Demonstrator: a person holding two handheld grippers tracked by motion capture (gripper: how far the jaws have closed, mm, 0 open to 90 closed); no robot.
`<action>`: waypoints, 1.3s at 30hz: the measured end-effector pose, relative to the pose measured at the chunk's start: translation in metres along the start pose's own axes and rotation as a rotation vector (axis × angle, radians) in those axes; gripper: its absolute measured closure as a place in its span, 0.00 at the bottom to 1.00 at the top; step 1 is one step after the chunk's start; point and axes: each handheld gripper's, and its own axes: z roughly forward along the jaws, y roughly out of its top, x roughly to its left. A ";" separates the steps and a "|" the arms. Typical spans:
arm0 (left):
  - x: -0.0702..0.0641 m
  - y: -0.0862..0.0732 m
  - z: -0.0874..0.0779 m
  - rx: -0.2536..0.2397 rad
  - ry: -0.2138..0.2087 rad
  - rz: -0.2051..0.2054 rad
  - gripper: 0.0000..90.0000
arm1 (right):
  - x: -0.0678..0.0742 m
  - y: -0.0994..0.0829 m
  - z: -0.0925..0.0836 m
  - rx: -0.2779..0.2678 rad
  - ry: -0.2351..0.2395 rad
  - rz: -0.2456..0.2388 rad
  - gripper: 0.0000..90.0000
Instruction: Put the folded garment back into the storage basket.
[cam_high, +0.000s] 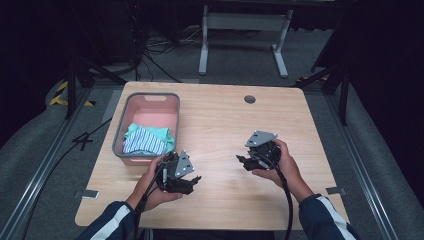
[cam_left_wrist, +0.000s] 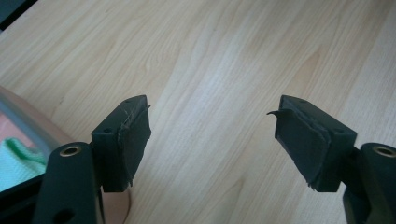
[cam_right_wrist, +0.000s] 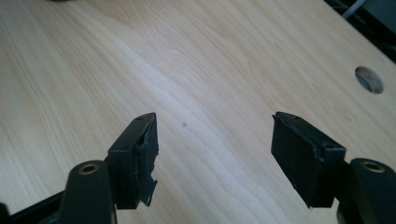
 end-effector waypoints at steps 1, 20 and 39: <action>-0.002 -0.001 0.002 0.005 -0.012 0.002 0.30 | 0.000 -0.005 -0.001 0.004 0.002 0.009 0.37; -0.022 -0.011 0.031 0.054 -0.097 0.058 0.29 | 0.005 -0.072 -0.014 0.071 -0.015 0.014 0.38; -0.032 -0.026 0.048 0.059 -0.175 0.050 0.26 | -0.001 -0.139 -0.030 0.045 -0.007 0.118 0.34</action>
